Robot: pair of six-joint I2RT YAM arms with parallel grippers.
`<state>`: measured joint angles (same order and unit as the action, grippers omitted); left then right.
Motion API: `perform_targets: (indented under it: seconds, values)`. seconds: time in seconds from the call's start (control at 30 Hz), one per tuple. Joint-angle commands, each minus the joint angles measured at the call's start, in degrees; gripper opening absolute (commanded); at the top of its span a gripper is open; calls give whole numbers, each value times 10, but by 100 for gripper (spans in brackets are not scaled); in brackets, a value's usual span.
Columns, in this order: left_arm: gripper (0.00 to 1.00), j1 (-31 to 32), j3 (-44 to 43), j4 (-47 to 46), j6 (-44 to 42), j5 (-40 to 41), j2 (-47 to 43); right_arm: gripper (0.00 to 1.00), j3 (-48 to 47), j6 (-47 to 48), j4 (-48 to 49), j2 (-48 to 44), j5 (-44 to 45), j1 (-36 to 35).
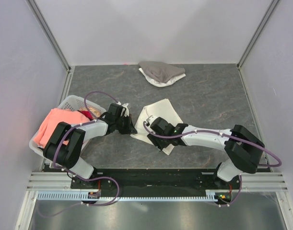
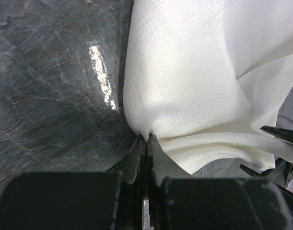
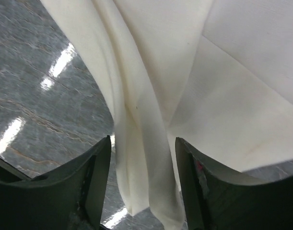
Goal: Fold the napkin, place the utensils inside, and roll it up
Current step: Roll the napkin with the utensil
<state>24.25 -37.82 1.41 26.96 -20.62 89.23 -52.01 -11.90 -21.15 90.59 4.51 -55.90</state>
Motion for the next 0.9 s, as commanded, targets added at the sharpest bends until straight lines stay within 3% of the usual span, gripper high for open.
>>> perform_targets:
  seconds: [0.0,0.13,0.37,0.6,0.73,0.87]
  values:
    - [2,3,-1,60,1,10,6,67,16,-19,-15,-49,129,-33]
    - [2,3,-1,61,0,7,2,68,12,-10,-14,-63,191,-68]
    - [2,3,-1,63,0,6,-4,76,-16,38,-14,-33,220,-114]
    - [2,3,-1,67,0,5,-2,75,-28,60,-15,13,236,-121]
    - [2,3,-6,71,-1,5,0,63,-24,53,-19,25,232,-125]
    - [2,3,-11,79,-2,7,0,44,-14,29,-32,25,225,-126]
